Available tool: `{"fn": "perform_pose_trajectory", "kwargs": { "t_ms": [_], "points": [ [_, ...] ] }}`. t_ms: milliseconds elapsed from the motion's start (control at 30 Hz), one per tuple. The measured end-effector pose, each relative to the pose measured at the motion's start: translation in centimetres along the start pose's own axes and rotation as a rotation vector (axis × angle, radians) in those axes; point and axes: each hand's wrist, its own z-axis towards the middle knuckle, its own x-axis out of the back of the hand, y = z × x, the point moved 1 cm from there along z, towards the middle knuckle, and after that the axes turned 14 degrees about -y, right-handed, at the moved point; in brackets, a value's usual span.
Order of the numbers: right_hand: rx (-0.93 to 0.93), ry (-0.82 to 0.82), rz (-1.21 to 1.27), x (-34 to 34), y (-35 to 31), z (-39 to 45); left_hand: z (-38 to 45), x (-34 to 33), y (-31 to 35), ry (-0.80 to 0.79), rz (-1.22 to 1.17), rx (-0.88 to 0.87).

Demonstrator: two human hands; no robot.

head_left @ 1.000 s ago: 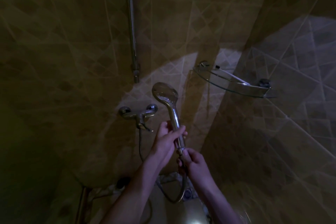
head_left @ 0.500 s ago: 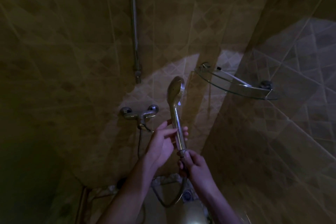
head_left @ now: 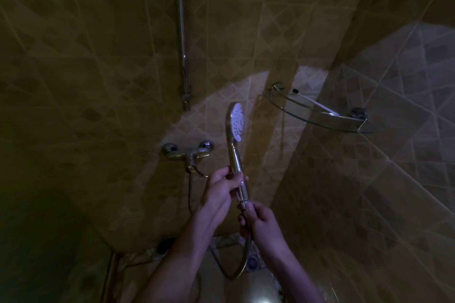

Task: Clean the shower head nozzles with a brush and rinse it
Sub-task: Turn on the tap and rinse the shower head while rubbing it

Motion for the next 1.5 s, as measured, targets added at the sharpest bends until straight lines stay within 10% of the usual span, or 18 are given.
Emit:
{"fn": "perform_pose_trajectory", "kwargs": {
  "t_ms": [267, 1167, 1500],
  "points": [
    [0.016, 0.007, -0.037, 0.9, 1.0, 0.7, -0.8, 0.2, 1.0, -0.216, -0.314, 0.023],
    [-0.016, -0.106, -0.004, 0.5, 1.0, 2.5, 0.7, -0.1, 0.2, -0.033, 0.030, 0.068],
    [-0.068, -0.265, 0.234, 1.0, 3.0, 3.5, 0.7, 0.7, 1.4, -0.119, -0.253, 0.157]
  ]
}}
